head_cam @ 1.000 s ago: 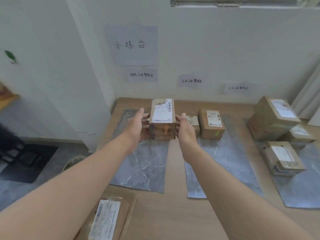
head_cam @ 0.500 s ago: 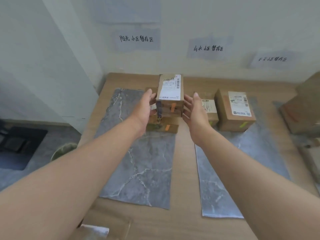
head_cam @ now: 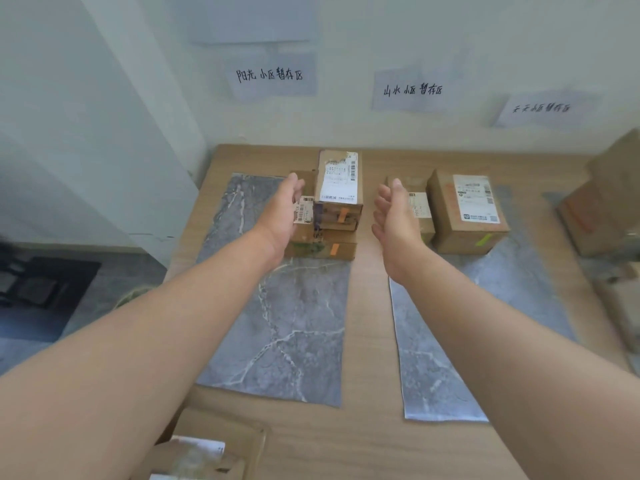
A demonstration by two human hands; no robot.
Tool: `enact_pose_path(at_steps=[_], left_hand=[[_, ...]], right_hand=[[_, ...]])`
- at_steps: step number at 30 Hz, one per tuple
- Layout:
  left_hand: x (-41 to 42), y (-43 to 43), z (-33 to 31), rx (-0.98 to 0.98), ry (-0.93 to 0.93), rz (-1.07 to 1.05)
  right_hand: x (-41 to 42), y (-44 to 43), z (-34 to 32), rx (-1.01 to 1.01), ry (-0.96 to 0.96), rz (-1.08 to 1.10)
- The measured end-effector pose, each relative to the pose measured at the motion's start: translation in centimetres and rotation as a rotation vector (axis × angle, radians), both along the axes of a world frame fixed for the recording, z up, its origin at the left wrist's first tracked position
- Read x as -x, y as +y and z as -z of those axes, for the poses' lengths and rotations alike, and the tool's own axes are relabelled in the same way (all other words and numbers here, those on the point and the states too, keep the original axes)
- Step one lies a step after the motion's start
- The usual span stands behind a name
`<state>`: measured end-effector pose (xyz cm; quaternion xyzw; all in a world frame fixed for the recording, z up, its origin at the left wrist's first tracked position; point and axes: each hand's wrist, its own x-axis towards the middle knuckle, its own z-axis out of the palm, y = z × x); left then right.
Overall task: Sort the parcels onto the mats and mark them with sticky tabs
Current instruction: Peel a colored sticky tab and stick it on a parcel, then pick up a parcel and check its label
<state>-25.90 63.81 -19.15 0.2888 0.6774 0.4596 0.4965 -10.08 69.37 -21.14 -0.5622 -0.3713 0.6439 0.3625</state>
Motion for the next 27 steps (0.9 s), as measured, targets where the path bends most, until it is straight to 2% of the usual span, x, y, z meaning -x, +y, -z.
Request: enact_pose_path(at_steps=[4, 14, 22, 27], left_hand=[[-1.3, -3.3, -5.3, -0.04, 0.044, -0.044], [-4.7, -15.1, -18.0, -0.147, 0.112, -0.054], [-7.0, -27.3, -21.9, -0.198, 0.084, -0.096], [-8.2, -34.7, -23.2, -0.21, 0.052, -0.066]], right_hand=[[-1.3, -3.2, -5.6, -0.018, 0.017, 0.039], [-4.9, -14.6, -18.6, -0.208, 0.023, 0.019], [-6.5, -26.7, -22.4, -0.281, 0.08, 0.021], [-7.3, -35.6, -23.8, -0.254, 0.157, 0.077]])
